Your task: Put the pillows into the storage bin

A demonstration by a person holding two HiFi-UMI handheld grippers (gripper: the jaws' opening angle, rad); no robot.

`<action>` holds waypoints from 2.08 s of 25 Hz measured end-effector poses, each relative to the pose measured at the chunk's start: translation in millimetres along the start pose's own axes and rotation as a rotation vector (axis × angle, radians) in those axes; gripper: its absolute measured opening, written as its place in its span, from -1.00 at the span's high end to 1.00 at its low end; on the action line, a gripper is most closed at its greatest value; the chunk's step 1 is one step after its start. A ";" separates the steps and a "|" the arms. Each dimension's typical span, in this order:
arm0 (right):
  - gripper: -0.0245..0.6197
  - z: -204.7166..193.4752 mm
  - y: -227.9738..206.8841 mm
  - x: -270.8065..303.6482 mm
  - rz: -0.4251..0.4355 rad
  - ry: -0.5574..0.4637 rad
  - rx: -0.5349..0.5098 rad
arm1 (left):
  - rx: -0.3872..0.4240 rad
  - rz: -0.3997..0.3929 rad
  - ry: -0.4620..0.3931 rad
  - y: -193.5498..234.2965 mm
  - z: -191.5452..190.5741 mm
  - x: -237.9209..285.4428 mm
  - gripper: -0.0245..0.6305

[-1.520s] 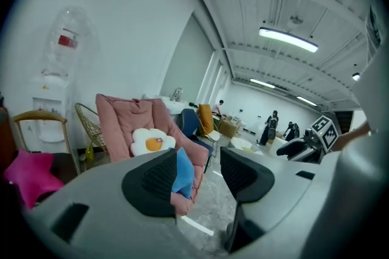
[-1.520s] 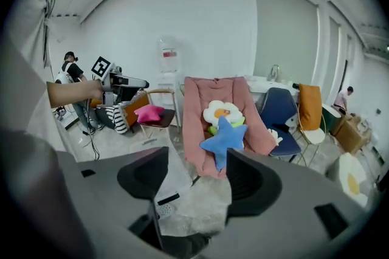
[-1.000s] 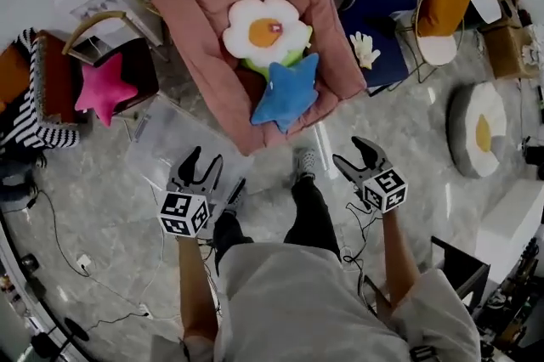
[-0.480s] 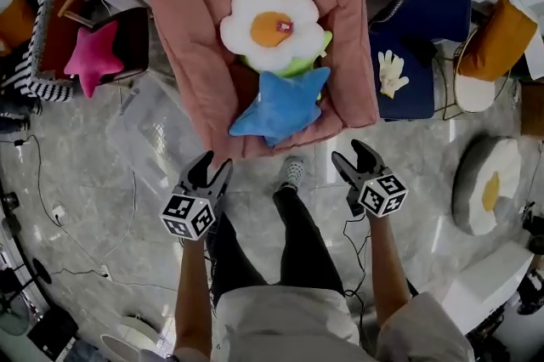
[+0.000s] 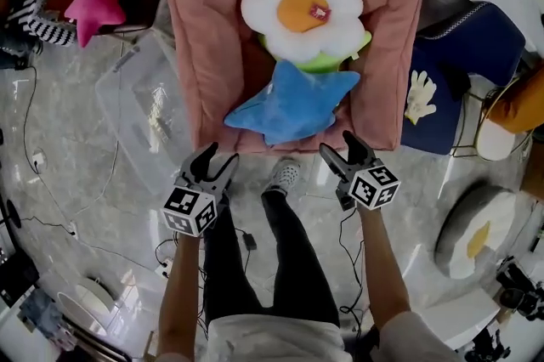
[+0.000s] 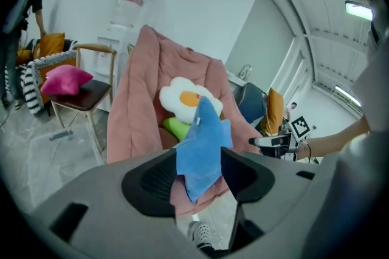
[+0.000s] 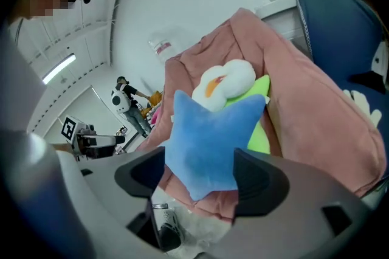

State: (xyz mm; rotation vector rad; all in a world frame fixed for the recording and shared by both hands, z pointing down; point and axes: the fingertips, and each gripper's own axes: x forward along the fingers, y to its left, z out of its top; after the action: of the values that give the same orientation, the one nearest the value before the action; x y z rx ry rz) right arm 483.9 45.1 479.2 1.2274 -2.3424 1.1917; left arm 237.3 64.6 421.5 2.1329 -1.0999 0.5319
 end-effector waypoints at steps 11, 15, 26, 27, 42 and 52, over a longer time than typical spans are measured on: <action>-0.62 -30.7 -23.8 50.8 0.133 0.133 -0.017 | 0.134 -0.091 0.016 4.3 18.4 97.7 0.03; -0.82 -32.5 -28.9 67.2 0.114 0.152 -0.092 | 0.240 -0.224 0.082 -12.9 24.9 144.0 -0.13; -0.67 -33.3 -34.9 100.1 0.027 0.074 -0.160 | 0.239 -0.276 0.176 -15.0 2.6 185.3 -0.18; -0.60 -32.7 -34.0 98.2 0.018 0.052 -0.159 | 0.247 -0.276 0.165 -15.5 2.7 185.1 -0.16; -0.22 20.3 33.9 36.4 -0.008 -0.023 -0.386 | 0.157 -0.310 -0.069 -49.7 39.6 107.0 0.02; -0.21 84.6 153.1 25.7 0.057 -0.040 -0.624 | 0.142 -0.250 -0.305 -32.3 99.3 -9.3 0.03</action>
State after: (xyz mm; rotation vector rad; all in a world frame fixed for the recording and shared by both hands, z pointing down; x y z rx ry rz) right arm 362.6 14.5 354.3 0.9653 -2.4995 0.3803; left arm 263.7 11.9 334.9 2.4919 -0.9551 0.1754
